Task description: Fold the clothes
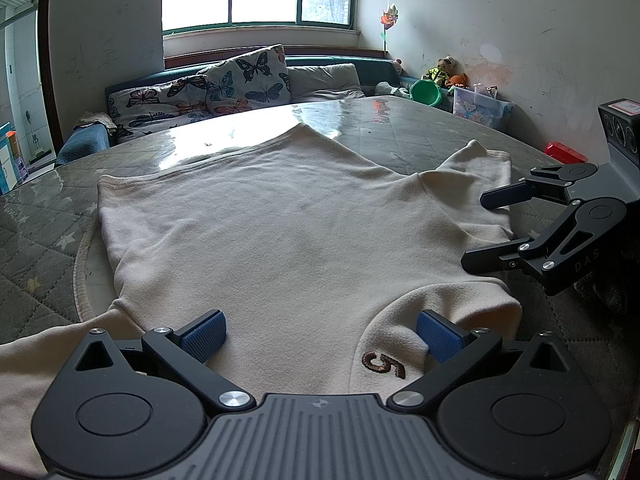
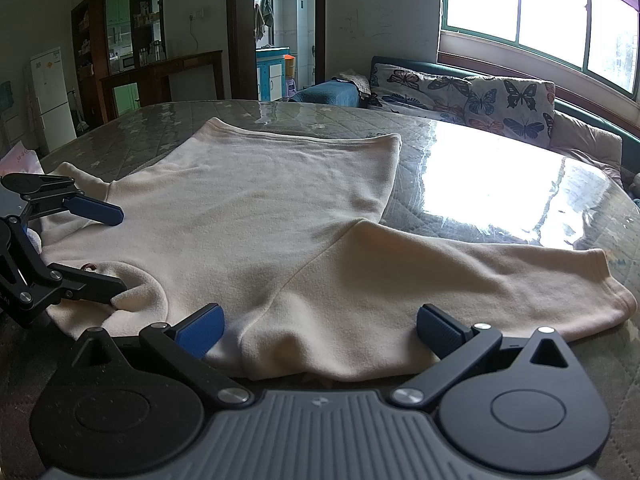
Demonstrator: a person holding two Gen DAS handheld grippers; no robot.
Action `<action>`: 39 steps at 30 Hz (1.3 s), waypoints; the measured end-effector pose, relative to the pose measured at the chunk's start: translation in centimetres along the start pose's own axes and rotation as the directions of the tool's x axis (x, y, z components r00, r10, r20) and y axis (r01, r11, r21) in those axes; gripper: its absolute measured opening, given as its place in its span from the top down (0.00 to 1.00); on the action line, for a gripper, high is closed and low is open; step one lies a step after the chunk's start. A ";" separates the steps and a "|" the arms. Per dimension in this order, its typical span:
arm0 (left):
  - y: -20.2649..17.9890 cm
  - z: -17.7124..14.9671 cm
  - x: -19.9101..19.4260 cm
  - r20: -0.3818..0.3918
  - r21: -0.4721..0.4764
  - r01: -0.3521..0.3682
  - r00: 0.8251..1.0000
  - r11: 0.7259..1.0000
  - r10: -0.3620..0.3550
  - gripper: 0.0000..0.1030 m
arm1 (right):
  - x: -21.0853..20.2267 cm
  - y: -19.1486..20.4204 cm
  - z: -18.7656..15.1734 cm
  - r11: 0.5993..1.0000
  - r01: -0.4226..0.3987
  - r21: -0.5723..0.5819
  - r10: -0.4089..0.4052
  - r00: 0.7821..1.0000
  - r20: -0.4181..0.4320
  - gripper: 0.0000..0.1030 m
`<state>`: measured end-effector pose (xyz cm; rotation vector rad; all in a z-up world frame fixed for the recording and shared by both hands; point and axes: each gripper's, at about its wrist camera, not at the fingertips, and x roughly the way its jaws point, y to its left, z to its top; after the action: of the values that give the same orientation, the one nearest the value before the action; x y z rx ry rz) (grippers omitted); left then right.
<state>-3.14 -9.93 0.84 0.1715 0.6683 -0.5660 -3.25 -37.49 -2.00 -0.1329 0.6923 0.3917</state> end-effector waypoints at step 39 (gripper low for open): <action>0.0 0.0 0.0 0.000 0.001 0.000 1.000 1.000 0.000 0.00 | -0.1 0.0 0.0 1.000 0.007 -0.007 -0.007 1.000 -0.001 0.00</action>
<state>-3.13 -9.92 0.77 0.1720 0.6684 -0.5663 -3.33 -37.48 -1.96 -0.1418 0.6914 0.3878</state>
